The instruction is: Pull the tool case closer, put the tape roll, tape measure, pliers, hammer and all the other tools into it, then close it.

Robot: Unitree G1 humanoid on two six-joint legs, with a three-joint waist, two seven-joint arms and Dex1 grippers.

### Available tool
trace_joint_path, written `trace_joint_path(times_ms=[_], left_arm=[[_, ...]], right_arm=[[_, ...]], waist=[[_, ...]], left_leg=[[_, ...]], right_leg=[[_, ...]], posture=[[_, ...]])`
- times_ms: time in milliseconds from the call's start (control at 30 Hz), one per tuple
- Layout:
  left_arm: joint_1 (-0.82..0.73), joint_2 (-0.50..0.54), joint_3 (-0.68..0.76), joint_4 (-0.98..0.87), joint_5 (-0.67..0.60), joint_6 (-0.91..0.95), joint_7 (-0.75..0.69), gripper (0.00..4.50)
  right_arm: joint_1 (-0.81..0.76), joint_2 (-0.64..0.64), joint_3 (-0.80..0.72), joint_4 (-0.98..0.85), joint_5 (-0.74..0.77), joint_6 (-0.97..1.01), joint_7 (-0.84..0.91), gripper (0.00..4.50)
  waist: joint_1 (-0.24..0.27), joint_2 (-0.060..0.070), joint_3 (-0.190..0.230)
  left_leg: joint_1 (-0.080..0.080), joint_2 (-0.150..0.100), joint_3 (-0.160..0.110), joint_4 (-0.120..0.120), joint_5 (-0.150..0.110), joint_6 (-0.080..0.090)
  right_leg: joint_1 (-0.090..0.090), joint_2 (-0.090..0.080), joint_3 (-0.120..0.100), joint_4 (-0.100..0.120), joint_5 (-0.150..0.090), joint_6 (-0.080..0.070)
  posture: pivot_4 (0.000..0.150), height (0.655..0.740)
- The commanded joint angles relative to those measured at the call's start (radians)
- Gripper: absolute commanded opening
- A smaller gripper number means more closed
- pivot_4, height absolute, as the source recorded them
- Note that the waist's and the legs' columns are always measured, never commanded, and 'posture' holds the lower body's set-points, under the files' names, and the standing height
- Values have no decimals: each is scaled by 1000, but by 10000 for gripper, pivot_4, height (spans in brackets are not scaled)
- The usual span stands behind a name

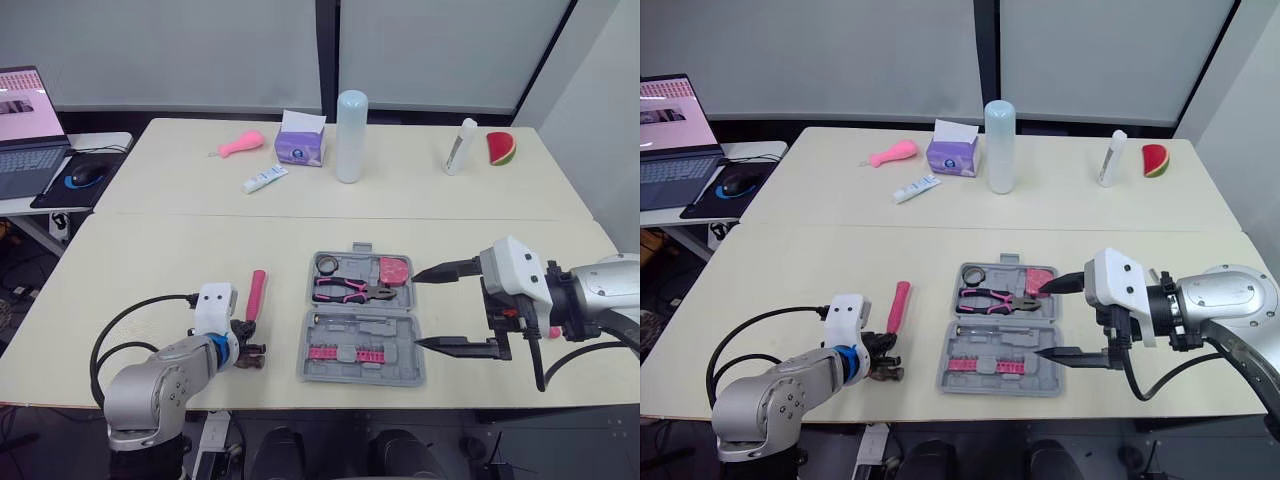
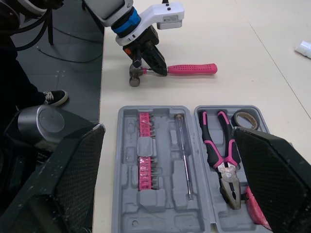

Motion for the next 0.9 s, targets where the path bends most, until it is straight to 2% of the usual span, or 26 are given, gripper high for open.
trace_joint_path(times_ms=[33, 233, 333, 400, 433, 467, 567, 633, 767, 833, 900], left_arm=[[-22, 1, 13, -23, 1, -20, -3, 9542], [-33, 56, 102, -118, -48, 71, -54, 27270], [-21, 130, 156, -203, -110, 122, -133, 35844], [4, 225, 179, -221, -152, 78, -225, 41548], [14, 285, 181, -208, -173, 27, -293, 41548], [32, 369, 147, -183, -157, -72, -369, 41548], [57, 623, -34, -41, 12, -631, -704, 41548], [4, 713, -136, 117, 113, -958, -869, 41548], [-204, 778, -330, 492, 288, -1546, -1111, 41548], [-380, 766, -457, 743, 407, -1921, -1210, 41548], [-499, 740, -534, 928, 461, -2150, -1257, 41548]], right_arm=[[0, -11, -17, -16, -2, -16, 6, 45000], [21, -16, -46, -31, 7, -8, -9, 45000], [38, -15, -68, -44, 17, -2, -23, 45000], [50, -9, -81, -57, 25, 5, -40, 45000], [55, -6, -86, -65, 27, 9, -50, 45000], [62, -2, -88, -73, 28, 12, -62, 45000], [83, 13, -83, -102, 25, 22, -102, 45000], [86, 25, -63, -118, 19, 31, -131, 45000], [92, 44, -17, -139, -14, 42, -186, 45000], [81, 51, 11, -149, -18, 72, -220, 45000], [69, 52, 30, -157, -11, 96, -237, 45000]], waist=[[0, 0, 0], [0, 0, 0], [1, 0, 0], [0, 0, 0], [0, 0, 1], [0, 0, 1], [2, 3, 3], [11, 6, 6], [16, 9, 7], [19, 8, 8], [17, 8, 8]], left_leg=[[0, 0, -1, 0, 0, 0], [0, -1, -6, 0, 0, 0], [-1, -2, -7, -1, 0, 0], [-1, -2, -8, -1, 0, 0], [0, -2, -9, -1, 0, 0], [0, -2, -9, -2, 0, 0], [1, -3, -10, -2, 0, -1], [1, -5, -11, -2, 0, -1], [0, -11, -10, -2, 0, 0], [-1, -12, -9, -2, 0, 1], [-4, -12, -7, -2, 0, 1]], right_leg=[[1, 0, 0, -1, 0, 0], [6, 1, -1, -6, 0, 0], [6, 1, -2, -7, 0, 0], [7, 1, -2, -7, 0, 0], [7, 1, -2, -7, 0, 0], [7, 1, -2, -7, 0, 0], [7, 1, -3, -8, 0, 0], [7, 0, -3, -8, 0, 0], [6, 0, 0, -7, 0, 0], [3, 0, 1, -7, 0, 0], [-1, 3, 0, -7, 0, 0]], posture=[[1500, 7075], [1500, 7075], [1500, 7075], [1500, 7075], [1500, 7075], [1500, 7075], [1500, 7075], [1500, 7075], [1500, 7075], [1500, 7075], [1500, 7075]])
